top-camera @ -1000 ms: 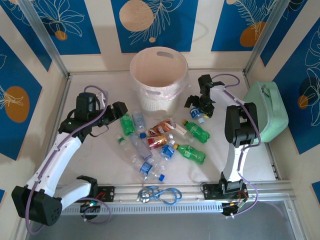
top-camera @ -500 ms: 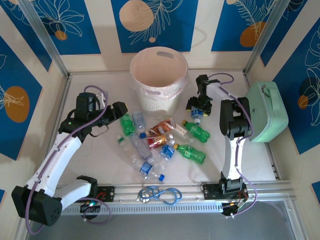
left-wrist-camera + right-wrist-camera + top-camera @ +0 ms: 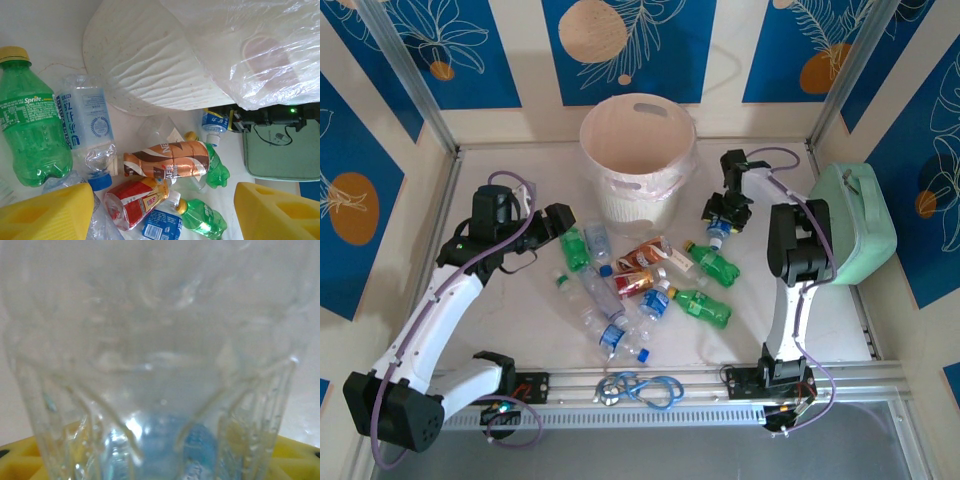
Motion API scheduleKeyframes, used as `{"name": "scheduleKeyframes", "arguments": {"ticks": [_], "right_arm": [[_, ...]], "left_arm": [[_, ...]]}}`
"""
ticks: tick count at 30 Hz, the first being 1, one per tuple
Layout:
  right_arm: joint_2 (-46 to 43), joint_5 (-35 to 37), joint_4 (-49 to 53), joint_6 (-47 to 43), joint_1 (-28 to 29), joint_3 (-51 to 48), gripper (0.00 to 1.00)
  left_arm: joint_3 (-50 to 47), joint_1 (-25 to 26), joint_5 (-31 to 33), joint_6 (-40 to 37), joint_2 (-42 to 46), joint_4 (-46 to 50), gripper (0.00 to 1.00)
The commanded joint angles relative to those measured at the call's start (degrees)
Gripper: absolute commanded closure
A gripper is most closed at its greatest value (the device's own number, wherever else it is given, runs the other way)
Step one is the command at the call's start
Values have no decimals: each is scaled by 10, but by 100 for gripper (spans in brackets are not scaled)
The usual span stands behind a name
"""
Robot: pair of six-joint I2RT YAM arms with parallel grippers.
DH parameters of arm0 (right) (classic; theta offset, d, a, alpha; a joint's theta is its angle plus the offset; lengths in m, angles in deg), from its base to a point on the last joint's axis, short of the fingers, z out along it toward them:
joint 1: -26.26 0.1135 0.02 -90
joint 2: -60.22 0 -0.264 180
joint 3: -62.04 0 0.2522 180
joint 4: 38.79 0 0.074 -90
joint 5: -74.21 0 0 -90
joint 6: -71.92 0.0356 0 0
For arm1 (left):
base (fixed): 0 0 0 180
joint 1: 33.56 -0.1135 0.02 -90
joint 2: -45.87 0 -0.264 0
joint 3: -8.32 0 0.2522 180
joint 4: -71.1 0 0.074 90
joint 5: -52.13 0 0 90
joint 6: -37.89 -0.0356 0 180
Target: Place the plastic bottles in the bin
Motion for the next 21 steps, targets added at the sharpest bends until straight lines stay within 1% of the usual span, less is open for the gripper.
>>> {"name": "scheduleKeyframes", "arguments": {"ticks": [1, 4, 8, 10, 15, 18, 21], "right_arm": [[-67, -11, -9, 28, -8, -20, 39], [-118, -10, -9, 47, -10, -38, 40], [-215, -15, -10, 76, -9, -67, 41], [-268, -21, -11, 94, -8, -84, 41], [-396, -44, -10, 134, 1, -107, 41], [-440, -60, -2, 150, 20, -91, 41], [-457, -72, -3, 157, 55, -56, 41]], "left_arm": [[23, -7, -3, -2, 12, 6, 26], [36, -7, -4, -3, 14, 7, 26], [57, -7, -18, 4, 16, -3, 25], [65, -6, -29, 11, 16, -17, 25], [67, 2, -71, 52, 17, -84, 27], [69, 25, -92, 60, 16, -130, 27], [82, 51, -97, 55, 8, -151, 26]]}}
